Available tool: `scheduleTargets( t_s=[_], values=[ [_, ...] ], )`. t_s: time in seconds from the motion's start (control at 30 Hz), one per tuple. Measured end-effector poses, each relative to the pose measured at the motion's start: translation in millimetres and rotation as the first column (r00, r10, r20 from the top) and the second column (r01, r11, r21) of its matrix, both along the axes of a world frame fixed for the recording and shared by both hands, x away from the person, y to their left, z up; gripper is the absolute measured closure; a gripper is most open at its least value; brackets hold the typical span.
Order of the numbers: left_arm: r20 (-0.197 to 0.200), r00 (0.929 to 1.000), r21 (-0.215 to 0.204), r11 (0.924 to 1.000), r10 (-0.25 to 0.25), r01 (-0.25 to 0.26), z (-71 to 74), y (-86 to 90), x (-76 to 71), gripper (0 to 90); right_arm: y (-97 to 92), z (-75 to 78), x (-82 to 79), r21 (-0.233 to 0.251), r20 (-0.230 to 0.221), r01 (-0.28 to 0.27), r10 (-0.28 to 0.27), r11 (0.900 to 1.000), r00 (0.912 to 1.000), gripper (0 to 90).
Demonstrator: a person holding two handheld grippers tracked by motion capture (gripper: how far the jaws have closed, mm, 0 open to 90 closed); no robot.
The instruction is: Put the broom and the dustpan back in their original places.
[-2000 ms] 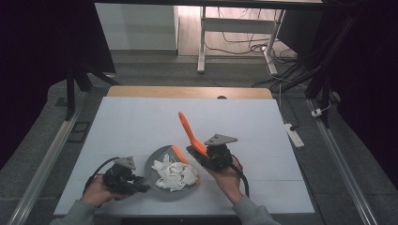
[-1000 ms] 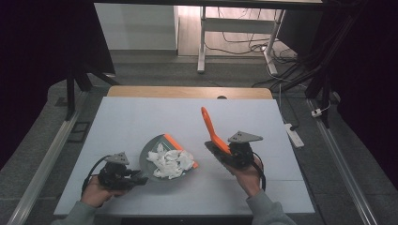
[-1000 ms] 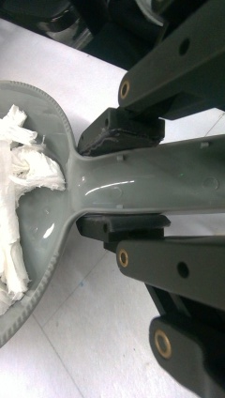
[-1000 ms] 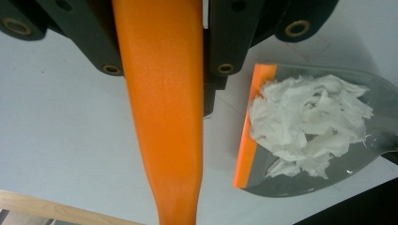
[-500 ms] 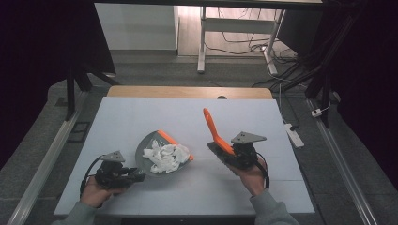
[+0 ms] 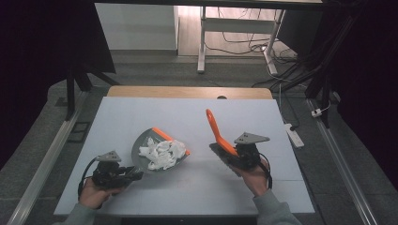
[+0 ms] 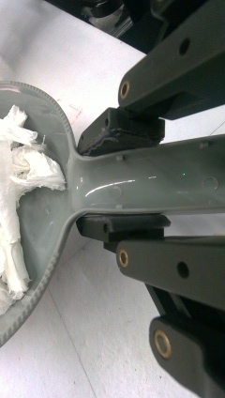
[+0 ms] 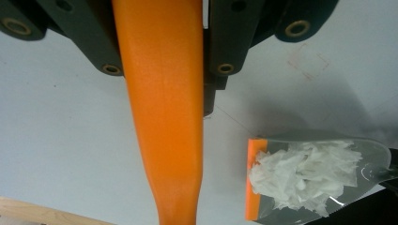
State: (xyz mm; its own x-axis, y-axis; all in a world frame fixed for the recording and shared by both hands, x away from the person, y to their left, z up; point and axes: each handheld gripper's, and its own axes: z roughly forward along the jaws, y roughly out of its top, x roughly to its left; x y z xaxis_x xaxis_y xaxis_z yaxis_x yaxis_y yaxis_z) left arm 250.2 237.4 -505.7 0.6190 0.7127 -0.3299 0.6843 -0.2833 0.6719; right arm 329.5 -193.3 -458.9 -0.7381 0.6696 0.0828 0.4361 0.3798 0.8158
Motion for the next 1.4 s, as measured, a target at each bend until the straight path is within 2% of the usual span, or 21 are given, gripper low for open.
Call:
scheduleTargets(
  t_s=[0.17, 0.43, 0.63, 0.73, 0.9, 0.93, 1.03, 1.07, 1.4],
  values=[
    [0.019, 0.9989, -0.007, 0.9991, 0.042, -0.042, 1.1, 2.6, -4.1, 61.5, -5.0, -1.7, -0.6, 0.009, -0.011, -0.005, 0.005, 0.9999, 0.9999, 76.6],
    [0.022, 0.9965, -0.020, 0.9965, 0.081, -0.081, 0.4, 5.5, -9.0, 61.5, -11.4, -2.9, -2.2, 0.027, -0.023, -0.011, 0.012, 0.9996, 0.9997, 76.6],
    [0.018, 0.9914, -0.023, 0.9914, 0.129, -0.129, -1.2, 6.8, -13.6, 61.5, -19.0, -6.5, -4.2, 0.049, -0.044, -0.012, 0.014, 0.9987, 0.9989, 76.6],
    [0.013, 0.9863, -0.017, 0.9863, 0.164, -0.164, -2.7, 7.4, -16.0, 61.5, -22.9, -8.6, -5.4, 0.057, -0.057, -0.010, 0.013, 0.9983, 0.9983, 76.6],
    [-0.003, 0.9724, -0.014, 0.9723, 0.233, -0.233, -5.6, 8.7, -18.6, 61.5, -26.8, -10.9, -5.9, 0.068, -0.074, -0.007, 0.012, 0.9977, 0.9972, 76.6],
    [-0.007, 0.9678, -0.018, 0.9676, 0.252, -0.252, -6.3, 9.0, -19.0, 61.5, -27.1, -11.5, -5.8, 0.068, -0.076, -0.009, 0.014, 0.9977, 0.9970, 76.6],
    [-0.013, 0.9602, -0.020, 0.9600, 0.279, -0.279, -8.0, 10.0, -19.4, 61.5, -27.2, -13.6, -6.1, 0.068, -0.085, -0.014, 0.020, 0.9976, 0.9962, 76.6],
    [-0.018, 0.9554, -0.018, 0.9553, 0.295, -0.295, -8.8, 10.6, -19.3, 61.5, -27.0, -14.2, -6.1, 0.068, -0.087, -0.016, 0.022, 0.9976, 0.9959, 76.6],
    [-0.043, 0.9235, 0.001, 0.9244, 0.381, -0.381, -15.0, 12.2, -16.6, 61.5, -27.9, -21.3, -10.8, 0.069, -0.118, -0.021, 0.030, 0.9974, 0.9926, 76.6]
  ],
)
